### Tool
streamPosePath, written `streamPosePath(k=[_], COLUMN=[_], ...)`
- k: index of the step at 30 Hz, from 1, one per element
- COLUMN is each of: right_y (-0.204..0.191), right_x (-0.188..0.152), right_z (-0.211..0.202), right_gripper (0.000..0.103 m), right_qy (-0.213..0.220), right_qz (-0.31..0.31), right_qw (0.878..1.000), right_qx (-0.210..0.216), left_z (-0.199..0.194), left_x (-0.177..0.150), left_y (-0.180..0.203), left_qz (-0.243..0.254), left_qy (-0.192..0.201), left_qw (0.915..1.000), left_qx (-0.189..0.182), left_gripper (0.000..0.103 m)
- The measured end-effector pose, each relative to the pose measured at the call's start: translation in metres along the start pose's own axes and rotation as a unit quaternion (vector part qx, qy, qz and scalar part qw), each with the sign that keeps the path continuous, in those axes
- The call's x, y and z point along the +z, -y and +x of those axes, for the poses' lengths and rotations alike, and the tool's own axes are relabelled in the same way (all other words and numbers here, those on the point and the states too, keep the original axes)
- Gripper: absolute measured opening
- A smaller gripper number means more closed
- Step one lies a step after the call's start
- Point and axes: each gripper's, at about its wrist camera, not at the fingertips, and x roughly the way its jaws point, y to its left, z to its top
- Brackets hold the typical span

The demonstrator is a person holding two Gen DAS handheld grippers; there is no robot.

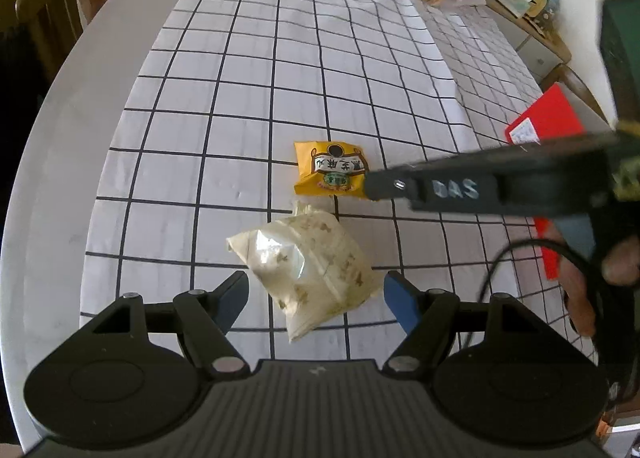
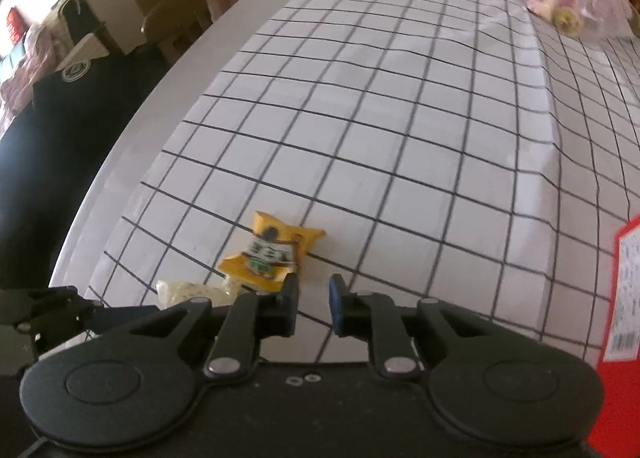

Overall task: Organize snacks
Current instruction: 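Grasp the cream pastry bag with the left gripper while the right grasps the yellow packet, then carry the cream pastry bag and yellow packet over the red box with both grippers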

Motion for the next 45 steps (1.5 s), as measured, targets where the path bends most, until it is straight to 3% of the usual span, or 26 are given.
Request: streamPosePath(k=[5, 7, 8, 10, 15, 19, 22, 24, 26, 33, 45], right_y=[0.0, -0.003, -0.004, -0.007, -0.021, -0.026, -0.029, -0.032, -0.033, -0.029, 0.007], right_x=[0.001, 0.005, 0.008, 0.013, 0.025, 0.029, 0.03, 0.031, 0.032, 0.021, -0.026], right_z=[-0.005, -0.006, -0.006, -0.005, 0.014, 0.032, 0.038, 0.038, 0.037, 0.026, -0.036], right_gripper=[0.039, 0.063, 0.083, 0.081, 0.08, 0.068, 0.066, 0.05, 0.044, 0.04, 0.04], right_qy=[0.004, 0.011, 0.015, 0.019, 0.004, -0.011, -0.008, -0.004, -0.004, -0.002, 0.027], right_qz=[0.007, 0.014, 0.018, 0.019, 0.011, 0.017, 0.021, 0.015, 0.013, 0.012, 0.068], right_qw=[1.0, 1.0, 1.0, 1.0, 1.0, 1.0, 0.999, 0.999, 0.999, 0.999, 0.997], right_qx=[0.008, 0.01, 0.005, 0.006, -0.01, -0.023, -0.031, -0.041, -0.045, -0.043, -0.029], left_z=[0.012, 0.011, 0.01, 0.011, 0.008, 0.002, 0.0, -0.001, -0.002, -0.004, -0.015], left_x=[0.005, 0.003, 0.001, 0.002, 0.002, -0.003, -0.005, -0.006, -0.007, -0.008, -0.019], left_y=[-0.005, -0.003, -0.004, -0.003, -0.006, -0.015, -0.019, -0.02, -0.021, -0.024, -0.019], left_qz=[-0.027, -0.031, -0.035, -0.046, -0.061, -0.073, -0.076, -0.078, -0.08, -0.083, -0.073], left_qy=[-0.01, -0.007, -0.008, -0.009, -0.009, -0.008, -0.007, -0.006, -0.007, -0.006, -0.003], left_qw=[0.9996, 0.9995, 0.9993, 0.9989, 0.9979, 0.9972, 0.997, 0.9968, 0.9967, 0.9965, 0.9972], left_qx=[0.0, 0.005, 0.006, 0.008, 0.019, 0.015, 0.015, 0.015, 0.014, 0.014, 0.018], left_gripper=[0.074, 0.074, 0.074, 0.073, 0.058, 0.053, 0.049, 0.047, 0.046, 0.041, 0.031])
